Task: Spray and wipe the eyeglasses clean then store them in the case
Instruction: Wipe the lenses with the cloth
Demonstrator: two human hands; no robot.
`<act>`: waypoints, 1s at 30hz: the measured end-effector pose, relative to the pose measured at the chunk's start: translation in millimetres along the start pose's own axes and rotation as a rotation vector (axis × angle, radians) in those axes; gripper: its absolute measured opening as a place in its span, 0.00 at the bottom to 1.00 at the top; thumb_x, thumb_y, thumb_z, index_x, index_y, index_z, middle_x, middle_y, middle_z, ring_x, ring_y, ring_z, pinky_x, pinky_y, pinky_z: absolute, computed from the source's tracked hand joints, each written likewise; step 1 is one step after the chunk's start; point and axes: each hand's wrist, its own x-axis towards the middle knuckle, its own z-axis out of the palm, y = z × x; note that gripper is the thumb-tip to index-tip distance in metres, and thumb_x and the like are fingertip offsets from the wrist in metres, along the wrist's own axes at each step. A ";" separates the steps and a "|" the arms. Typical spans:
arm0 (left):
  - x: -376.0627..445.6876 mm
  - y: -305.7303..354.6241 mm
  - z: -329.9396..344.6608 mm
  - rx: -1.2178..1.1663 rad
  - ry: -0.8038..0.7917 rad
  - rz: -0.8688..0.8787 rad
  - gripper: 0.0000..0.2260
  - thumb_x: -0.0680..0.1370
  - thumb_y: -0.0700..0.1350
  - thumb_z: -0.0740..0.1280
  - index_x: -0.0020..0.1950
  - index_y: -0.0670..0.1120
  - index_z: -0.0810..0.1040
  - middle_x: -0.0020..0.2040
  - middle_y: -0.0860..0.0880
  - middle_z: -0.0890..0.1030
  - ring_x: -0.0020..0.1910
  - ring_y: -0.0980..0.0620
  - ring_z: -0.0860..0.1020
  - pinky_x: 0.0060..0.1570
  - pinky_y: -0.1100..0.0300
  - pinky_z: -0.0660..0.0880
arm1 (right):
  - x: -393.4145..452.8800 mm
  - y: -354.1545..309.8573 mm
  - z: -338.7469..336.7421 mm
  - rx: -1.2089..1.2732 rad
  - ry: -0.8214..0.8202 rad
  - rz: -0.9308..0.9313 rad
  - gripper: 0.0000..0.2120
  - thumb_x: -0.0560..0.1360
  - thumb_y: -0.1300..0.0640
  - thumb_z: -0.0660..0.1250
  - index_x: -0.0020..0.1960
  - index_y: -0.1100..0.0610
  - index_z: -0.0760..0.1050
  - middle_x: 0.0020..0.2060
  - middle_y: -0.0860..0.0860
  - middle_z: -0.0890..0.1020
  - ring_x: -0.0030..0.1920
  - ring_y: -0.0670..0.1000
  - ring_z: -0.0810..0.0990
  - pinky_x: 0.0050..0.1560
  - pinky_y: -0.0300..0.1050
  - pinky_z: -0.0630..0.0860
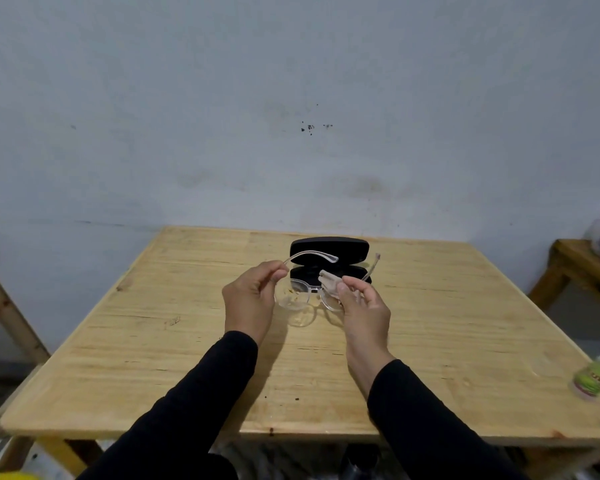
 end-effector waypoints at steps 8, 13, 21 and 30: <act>4.4 -5.3 -5.4 0.019 0.002 -0.042 0.06 0.75 0.37 0.67 0.47 0.44 0.83 0.38 0.55 0.81 0.37 0.70 0.77 0.45 0.78 0.71 | -1.0 -3.7 -2.4 0.030 -0.182 0.053 0.14 0.70 0.55 0.73 0.54 0.44 0.79 0.51 0.49 0.83 0.54 0.50 0.82 0.58 0.48 0.76; 7.7 -4.4 -2.7 0.032 -0.036 -0.027 0.09 0.74 0.33 0.67 0.47 0.45 0.82 0.40 0.57 0.81 0.40 0.71 0.78 0.45 0.78 0.71 | -0.9 -4.6 -2.9 -0.023 -0.119 0.009 0.07 0.69 0.54 0.75 0.46 0.48 0.83 0.47 0.50 0.85 0.50 0.50 0.84 0.46 0.42 0.80; 3.5 0.3 7.2 -0.027 -0.032 -0.030 0.13 0.73 0.30 0.67 0.47 0.48 0.81 0.41 0.61 0.80 0.41 0.72 0.78 0.45 0.79 0.71 | -1.6 -2.8 -2.9 -0.027 0.034 -0.055 0.05 0.74 0.56 0.70 0.49 0.51 0.82 0.39 0.49 0.83 0.39 0.47 0.80 0.37 0.35 0.76; 5.5 1.1 11.9 -0.087 -0.034 0.001 0.12 0.73 0.30 0.67 0.49 0.45 0.83 0.44 0.55 0.83 0.44 0.64 0.81 0.47 0.74 0.74 | -0.1 -7.9 -4.1 -0.048 -0.017 -0.088 0.03 0.73 0.58 0.70 0.46 0.52 0.83 0.45 0.51 0.86 0.49 0.49 0.83 0.48 0.41 0.78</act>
